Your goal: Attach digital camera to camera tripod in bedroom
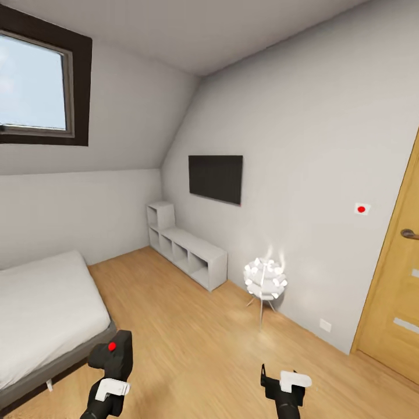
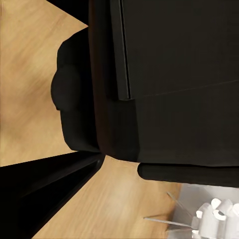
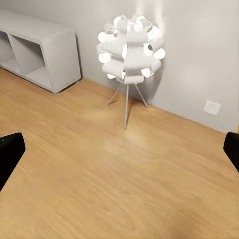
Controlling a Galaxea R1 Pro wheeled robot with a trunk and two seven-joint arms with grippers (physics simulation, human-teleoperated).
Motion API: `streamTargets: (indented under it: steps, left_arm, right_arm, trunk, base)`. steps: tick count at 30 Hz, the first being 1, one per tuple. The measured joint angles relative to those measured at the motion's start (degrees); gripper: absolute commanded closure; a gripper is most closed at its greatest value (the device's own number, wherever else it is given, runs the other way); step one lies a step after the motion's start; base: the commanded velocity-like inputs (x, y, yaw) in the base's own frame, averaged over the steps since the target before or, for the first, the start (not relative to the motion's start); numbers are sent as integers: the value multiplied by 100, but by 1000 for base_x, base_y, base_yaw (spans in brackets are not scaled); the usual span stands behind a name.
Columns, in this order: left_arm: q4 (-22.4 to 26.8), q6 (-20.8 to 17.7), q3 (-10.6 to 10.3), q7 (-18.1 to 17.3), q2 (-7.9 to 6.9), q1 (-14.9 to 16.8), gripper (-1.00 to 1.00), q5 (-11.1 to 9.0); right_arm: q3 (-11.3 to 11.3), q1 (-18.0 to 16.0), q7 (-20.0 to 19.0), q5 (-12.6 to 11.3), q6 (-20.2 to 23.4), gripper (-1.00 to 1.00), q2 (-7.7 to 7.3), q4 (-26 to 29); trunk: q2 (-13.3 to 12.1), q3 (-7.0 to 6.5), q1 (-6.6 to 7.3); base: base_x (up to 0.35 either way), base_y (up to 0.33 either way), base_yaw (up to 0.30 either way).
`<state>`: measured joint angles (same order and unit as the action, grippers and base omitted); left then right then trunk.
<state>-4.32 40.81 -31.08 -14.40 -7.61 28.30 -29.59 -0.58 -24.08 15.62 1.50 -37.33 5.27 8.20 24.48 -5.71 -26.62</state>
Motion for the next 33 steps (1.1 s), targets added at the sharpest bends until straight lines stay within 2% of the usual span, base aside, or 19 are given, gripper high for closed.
streamTargets:
  steps: [16,33]
  left_arm:
    - [0,0,0,0,1,0,100,0]
    - [-2,1,0,-2,1,0,100,-1]
  right_arm:
    - [0,0,-4,0,7,-100,0,0]
    - [0,0,-4,0,0,-100,0,0]
  trunk:
    - [0,0,0]
    - [0,0,0]
  base:
    - [214,-267,286]
    - [208,-195,286]
